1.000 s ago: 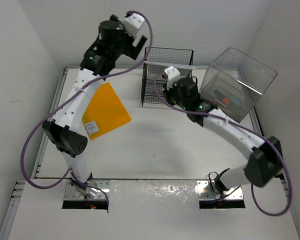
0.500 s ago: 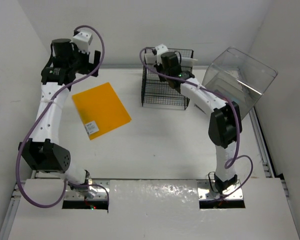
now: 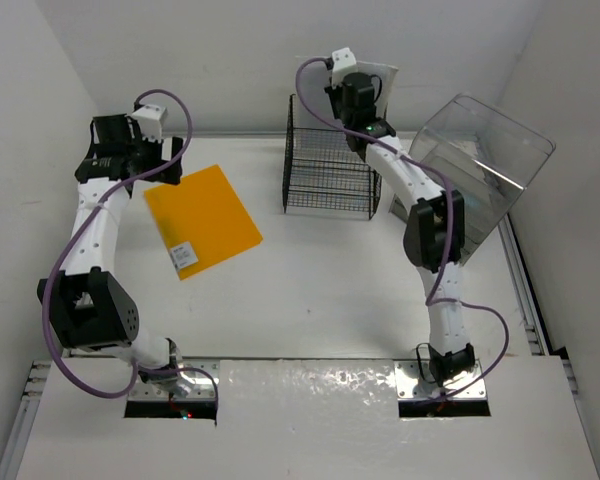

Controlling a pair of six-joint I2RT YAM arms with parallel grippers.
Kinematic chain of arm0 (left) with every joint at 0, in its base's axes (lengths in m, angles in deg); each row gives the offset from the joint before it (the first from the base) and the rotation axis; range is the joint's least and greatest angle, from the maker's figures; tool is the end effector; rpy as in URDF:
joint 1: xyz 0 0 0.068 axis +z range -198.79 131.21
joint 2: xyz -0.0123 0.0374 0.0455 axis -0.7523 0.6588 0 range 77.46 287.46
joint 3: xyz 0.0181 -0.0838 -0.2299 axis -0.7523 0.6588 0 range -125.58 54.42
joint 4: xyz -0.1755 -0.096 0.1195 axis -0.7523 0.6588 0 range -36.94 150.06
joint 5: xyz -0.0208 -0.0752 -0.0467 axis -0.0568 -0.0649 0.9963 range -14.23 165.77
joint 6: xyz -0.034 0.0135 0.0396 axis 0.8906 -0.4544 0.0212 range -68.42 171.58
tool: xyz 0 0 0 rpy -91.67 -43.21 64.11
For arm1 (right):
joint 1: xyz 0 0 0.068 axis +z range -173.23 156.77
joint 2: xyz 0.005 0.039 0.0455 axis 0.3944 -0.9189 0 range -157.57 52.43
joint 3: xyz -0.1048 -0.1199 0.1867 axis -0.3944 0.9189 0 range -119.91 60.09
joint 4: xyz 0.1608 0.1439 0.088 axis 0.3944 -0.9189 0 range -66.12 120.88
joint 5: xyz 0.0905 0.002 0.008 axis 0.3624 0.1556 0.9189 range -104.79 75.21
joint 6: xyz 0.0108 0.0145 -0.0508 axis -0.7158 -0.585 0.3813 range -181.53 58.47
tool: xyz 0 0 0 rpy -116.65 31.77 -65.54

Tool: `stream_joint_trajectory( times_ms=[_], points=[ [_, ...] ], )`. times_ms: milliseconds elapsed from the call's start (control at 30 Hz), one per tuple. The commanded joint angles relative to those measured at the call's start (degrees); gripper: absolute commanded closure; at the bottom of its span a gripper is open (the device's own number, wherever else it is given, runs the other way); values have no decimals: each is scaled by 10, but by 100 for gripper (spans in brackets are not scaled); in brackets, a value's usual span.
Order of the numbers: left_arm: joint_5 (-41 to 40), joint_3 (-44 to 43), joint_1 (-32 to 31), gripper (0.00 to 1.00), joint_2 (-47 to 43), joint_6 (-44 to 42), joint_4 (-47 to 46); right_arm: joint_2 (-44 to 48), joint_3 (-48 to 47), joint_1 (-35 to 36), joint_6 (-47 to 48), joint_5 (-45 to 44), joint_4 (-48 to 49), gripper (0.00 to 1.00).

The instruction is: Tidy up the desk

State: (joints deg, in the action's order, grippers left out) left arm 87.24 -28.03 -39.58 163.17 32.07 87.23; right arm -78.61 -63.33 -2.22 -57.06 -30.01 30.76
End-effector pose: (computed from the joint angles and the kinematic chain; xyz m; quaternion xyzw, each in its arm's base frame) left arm 0.3035 0.0420 0.3299 0.1241 0.8845 0.0225 0.4491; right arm 0.4724 0.1714 0.3075 -0.0797 0.7474 -0.0050 0.6595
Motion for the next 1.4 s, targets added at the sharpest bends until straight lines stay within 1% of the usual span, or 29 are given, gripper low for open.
stream_joint_trajectory(
  times_ms=[0, 67, 133, 267, 433, 533, 600, 800, 1000, 1133, 1267, 1367],
  points=[
    [22, 0, 9, 0, -13, -13, -40, -28, -22, 5, 25, -21, 83, 100],
    [25, 11, 12, 1, -12, -14, -42, -30, -20, 4, 25, -22, 130, 100],
    [30, 19, 15, 0, -11, -15, -44, -31, -19, 5, 20, -18, 143, 100],
    [44, 28, 20, 0, 0, -17, -42, -31, -20, 5, 20, -6, 156, 100],
    [51, 28, 31, 0, 16, -18, -42, -36, -38, -4, 26, -23, 164, 100],
    [56, 30, 33, 0, 17, -19, -42, -41, -49, -15, 27, -48, 171, 100],
    [56, 32, 34, 1, 16, -19, -44, -36, -47, -19, 19, -60, 179, 100],
    [59, 45, 33, 1, 16, -25, -47, -23, -28, -29, 1, -57, 195, 100],
    [70, 50, 34, 1, 31, -33, -39, -29, -31, -36, -24, -56, 181, 100],
    [97, 53, 34, 1, 41, -51, -24, 4, 11, -37, -30, -29, 179, 100],
    [121, 49, 27, 0, 63, -61, -3, 25, 21, -40, -41, -25, 139, 100],
    [126, 54, 20, 0, 69, -69, 7, 31, 20, -42, -62, 1, 101, 100]
  ],
)
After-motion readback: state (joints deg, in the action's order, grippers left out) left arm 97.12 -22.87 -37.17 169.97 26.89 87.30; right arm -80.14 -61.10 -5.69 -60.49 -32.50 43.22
